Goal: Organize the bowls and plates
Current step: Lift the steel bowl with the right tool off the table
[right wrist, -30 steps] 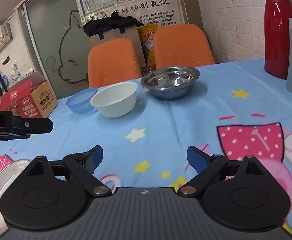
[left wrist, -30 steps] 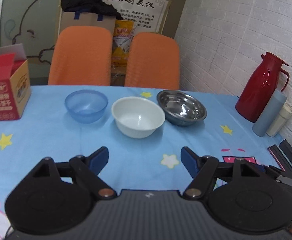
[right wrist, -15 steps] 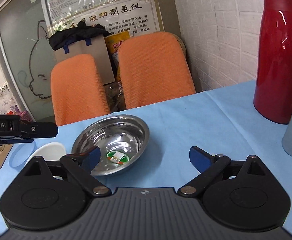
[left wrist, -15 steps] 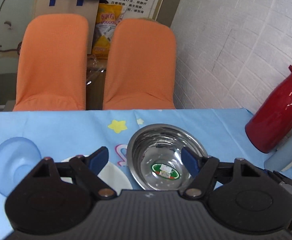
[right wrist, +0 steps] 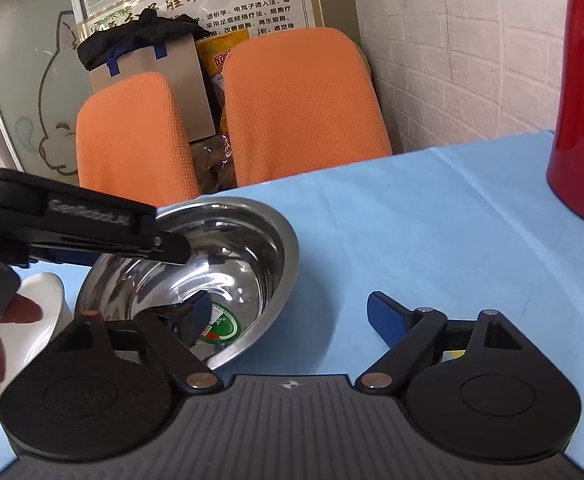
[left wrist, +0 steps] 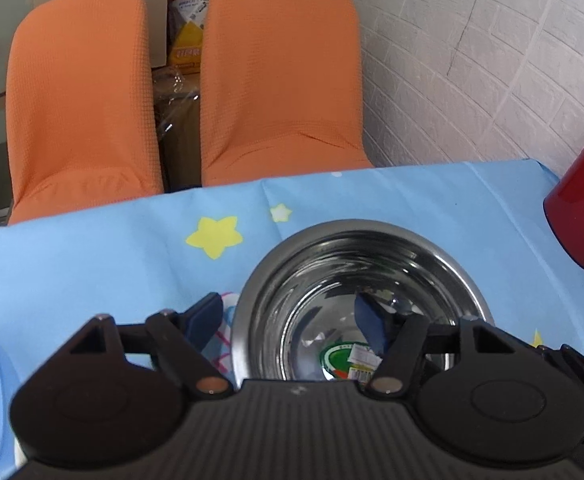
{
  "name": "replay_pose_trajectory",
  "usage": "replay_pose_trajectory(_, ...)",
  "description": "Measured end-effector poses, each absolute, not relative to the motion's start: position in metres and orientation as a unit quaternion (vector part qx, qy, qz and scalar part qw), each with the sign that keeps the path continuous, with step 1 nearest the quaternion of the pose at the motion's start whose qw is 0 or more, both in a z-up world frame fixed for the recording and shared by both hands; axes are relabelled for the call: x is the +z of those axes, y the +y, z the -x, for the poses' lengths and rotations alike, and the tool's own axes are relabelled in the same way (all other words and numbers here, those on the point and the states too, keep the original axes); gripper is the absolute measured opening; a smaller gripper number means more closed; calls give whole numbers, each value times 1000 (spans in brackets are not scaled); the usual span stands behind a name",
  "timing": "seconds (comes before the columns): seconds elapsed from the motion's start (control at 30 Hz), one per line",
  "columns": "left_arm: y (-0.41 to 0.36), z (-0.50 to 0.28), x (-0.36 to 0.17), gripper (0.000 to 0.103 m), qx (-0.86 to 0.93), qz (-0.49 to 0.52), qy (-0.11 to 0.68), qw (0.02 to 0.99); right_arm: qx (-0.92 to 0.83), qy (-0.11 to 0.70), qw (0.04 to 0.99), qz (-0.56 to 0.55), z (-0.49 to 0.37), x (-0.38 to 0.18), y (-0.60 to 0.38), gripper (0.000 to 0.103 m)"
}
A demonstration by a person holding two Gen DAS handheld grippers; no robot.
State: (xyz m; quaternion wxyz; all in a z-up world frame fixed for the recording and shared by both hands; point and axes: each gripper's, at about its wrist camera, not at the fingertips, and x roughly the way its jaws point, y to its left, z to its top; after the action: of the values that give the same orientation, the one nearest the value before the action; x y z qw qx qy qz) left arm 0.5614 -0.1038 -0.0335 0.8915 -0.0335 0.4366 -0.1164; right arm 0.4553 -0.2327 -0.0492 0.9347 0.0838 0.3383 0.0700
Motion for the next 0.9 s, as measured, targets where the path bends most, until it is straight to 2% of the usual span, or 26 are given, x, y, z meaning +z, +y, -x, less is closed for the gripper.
replay_pose_trajectory(0.03,-107,-560,-36,58,-121,27,437,891,68,332,937,-78,-454,-49,-232,103)
replay_pose_trajectory(0.07,-111,-559,-37,50,-126,19,437,890,67,332,938,-71,-453,-49,-230,103)
replay_pose_trajectory(0.1,-115,-558,-39,47,-128,10,437,890,72,331,939,-67,-453,-49,-229,96)
replay_pose_trajectory(0.13,-118,-557,-39,45,-128,1,435,891,80,330,938,-69,-453,-49,-227,84)
replay_pose_trajectory(0.17,-121,-555,-39,40,-129,-7,433,892,84,329,938,-68,-452,-49,-226,80)
replay_pose_trajectory(0.23,-126,-551,-38,37,-128,-18,427,895,90,329,938,-52,-451,-49,-220,73)
replay_pose_trajectory(0.57,-119,-512,4,37,-119,-19,386,915,100,307,945,-46,-438,-25,-217,73)
replay_pose_trajectory(0.9,-85,-411,33,38,-121,2,379,917,142,293,945,-36,-360,10,-208,76)
